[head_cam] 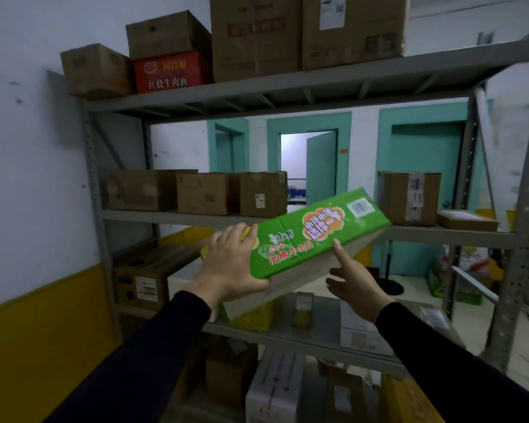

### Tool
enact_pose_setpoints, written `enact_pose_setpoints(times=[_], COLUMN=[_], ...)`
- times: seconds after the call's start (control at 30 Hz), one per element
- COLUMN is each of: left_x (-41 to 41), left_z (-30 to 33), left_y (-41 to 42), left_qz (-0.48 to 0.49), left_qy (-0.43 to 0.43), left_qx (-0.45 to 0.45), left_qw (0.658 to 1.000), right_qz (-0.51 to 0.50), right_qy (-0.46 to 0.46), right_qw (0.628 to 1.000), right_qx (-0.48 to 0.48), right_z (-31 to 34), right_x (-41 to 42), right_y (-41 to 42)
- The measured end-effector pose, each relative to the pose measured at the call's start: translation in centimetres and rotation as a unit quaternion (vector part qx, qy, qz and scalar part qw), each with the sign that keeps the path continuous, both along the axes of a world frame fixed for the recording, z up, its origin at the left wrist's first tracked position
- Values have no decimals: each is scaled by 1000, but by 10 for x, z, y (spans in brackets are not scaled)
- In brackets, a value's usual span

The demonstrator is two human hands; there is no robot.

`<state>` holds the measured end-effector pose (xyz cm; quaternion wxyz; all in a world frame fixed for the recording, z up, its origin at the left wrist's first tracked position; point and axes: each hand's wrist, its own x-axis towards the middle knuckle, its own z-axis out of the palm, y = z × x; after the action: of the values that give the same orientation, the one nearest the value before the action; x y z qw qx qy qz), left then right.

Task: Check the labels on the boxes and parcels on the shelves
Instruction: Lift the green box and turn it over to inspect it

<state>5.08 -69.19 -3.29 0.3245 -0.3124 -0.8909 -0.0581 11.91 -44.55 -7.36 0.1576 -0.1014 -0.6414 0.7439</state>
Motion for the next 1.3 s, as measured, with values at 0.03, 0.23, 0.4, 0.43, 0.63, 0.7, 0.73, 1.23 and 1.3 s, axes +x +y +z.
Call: enact_pose_setpoints(times=[0.03, 0.23, 0.4, 0.43, 0.63, 0.7, 0.73, 1.23, 1.3], left_x=[2, 1, 2, 2, 5, 12, 17, 25, 4], left_z=[-1, -9, -12, -13, -16, -12, -11, 32, 16], left_y=[1, 4, 4, 4, 8, 16, 23, 39, 17], left_qz=[-9, -32, -39, -38, -22, -10, -9, -20, 60], left_qy=[23, 111, 104, 101, 101, 96, 92, -245, -368], left_qx=[-20, -46, -49, -50, -57, -51, -44, 325, 362], left_qw=[1000, 992, 993, 993, 993, 994, 995, 913, 854], right_qz=[0, -33, -42, -43, -44, -34, -25, 66, 72], right_qy=[6, 14, 11, 11, 9, 13, 13, 161, 154], right_qw=[1000, 998, 997, 996, 995, 996, 997, 961, 960], right_qx=[-17, -57, -69, -72, -84, -76, -71, -216, -221], right_z=[3, 1, -1, -1, -4, -4, -5, -15, -14], right_x=[0, -8, -10, -9, -5, -4, -4, 26, 37], right_y=[-2, 4, 6, 6, 4, -4, -12, 9, 23])
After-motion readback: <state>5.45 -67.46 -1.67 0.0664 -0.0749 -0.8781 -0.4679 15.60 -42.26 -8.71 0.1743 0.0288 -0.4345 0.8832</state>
